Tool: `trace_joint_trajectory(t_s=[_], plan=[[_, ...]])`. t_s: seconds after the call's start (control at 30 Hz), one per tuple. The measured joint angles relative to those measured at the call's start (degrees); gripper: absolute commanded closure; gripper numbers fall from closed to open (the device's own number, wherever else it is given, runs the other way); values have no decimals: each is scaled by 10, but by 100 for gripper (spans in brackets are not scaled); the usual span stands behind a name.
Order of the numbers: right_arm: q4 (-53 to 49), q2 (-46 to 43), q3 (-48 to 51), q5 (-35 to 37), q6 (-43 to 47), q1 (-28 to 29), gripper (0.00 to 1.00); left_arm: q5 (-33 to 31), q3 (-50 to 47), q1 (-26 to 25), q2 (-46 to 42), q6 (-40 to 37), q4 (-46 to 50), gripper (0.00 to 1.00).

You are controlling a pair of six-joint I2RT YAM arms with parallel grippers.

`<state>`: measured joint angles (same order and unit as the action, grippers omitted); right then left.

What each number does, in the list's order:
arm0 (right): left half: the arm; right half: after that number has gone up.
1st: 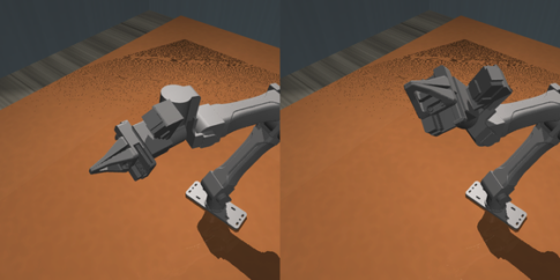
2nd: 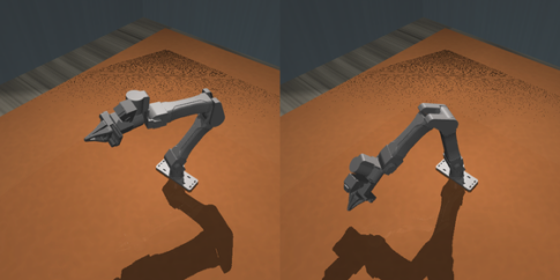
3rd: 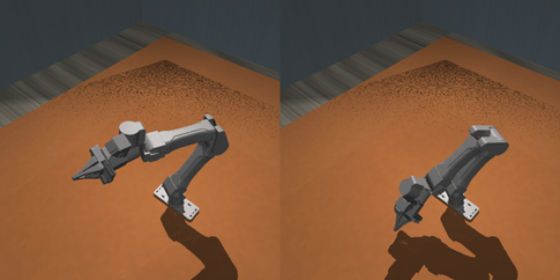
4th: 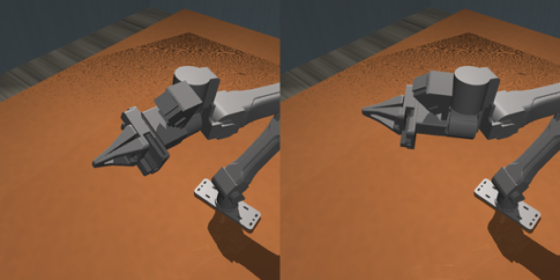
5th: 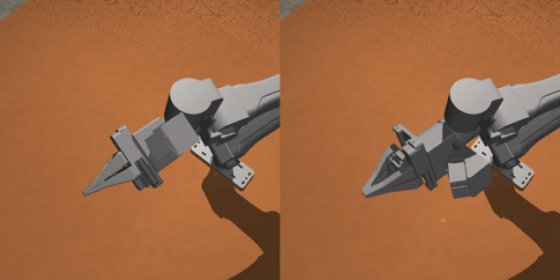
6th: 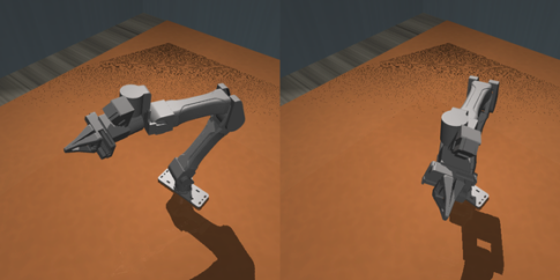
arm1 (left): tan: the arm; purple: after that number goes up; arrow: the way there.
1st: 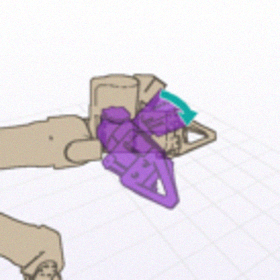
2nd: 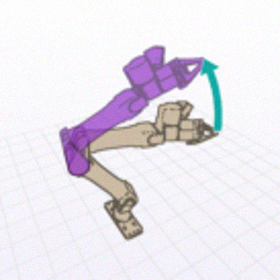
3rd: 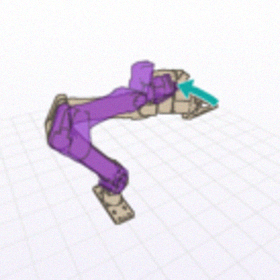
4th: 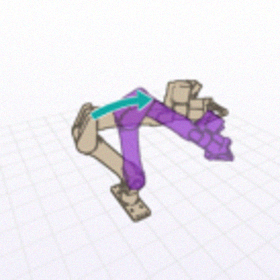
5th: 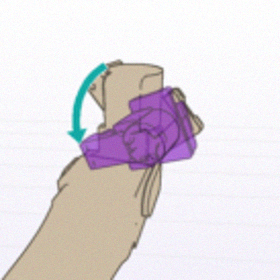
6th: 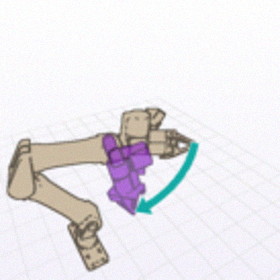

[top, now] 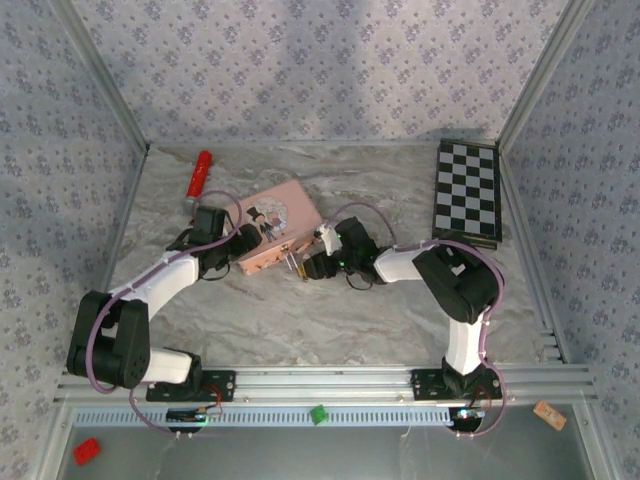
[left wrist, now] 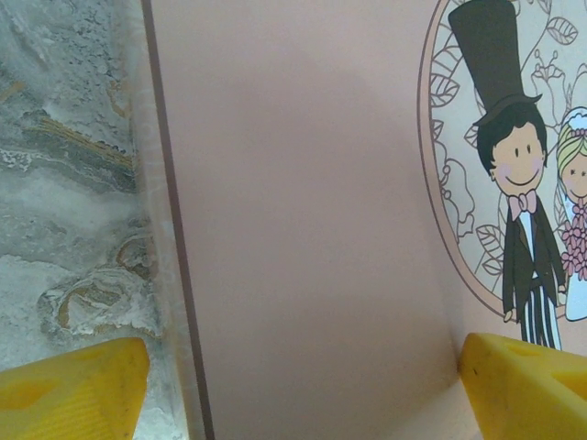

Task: Unlock a padlock with a key

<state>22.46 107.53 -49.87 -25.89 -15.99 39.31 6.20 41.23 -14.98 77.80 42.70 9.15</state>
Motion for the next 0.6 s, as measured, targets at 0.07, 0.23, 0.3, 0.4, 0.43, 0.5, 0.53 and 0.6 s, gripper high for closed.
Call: trace_joint_trajectory(t_s=[0.07,0.23,0.3,0.4,0.43,0.5,0.53,0.6], plan=[[0,5,-10,-6,5,6,58,1,-3,0,0,2,-5,13],[20,23,-27,-16,4,16,61,5,-10,1,0,4,-19,14],[28,31,-30,-18,2,17,64,5,-12,1,0,4,-23,14],[33,38,-32,-20,-1,16,70,7,-14,1,0,4,-28,14],[34,38,-33,-21,-3,16,70,7,-14,1,0,4,-28,14],[37,38,-36,-20,-3,16,70,7,-14,1,0,4,-30,14],[40,38,-37,-20,-3,16,70,7,-14,1,0,4,-30,14],[44,38,-40,-21,-3,16,71,7,-14,1,0,4,-30,15]])
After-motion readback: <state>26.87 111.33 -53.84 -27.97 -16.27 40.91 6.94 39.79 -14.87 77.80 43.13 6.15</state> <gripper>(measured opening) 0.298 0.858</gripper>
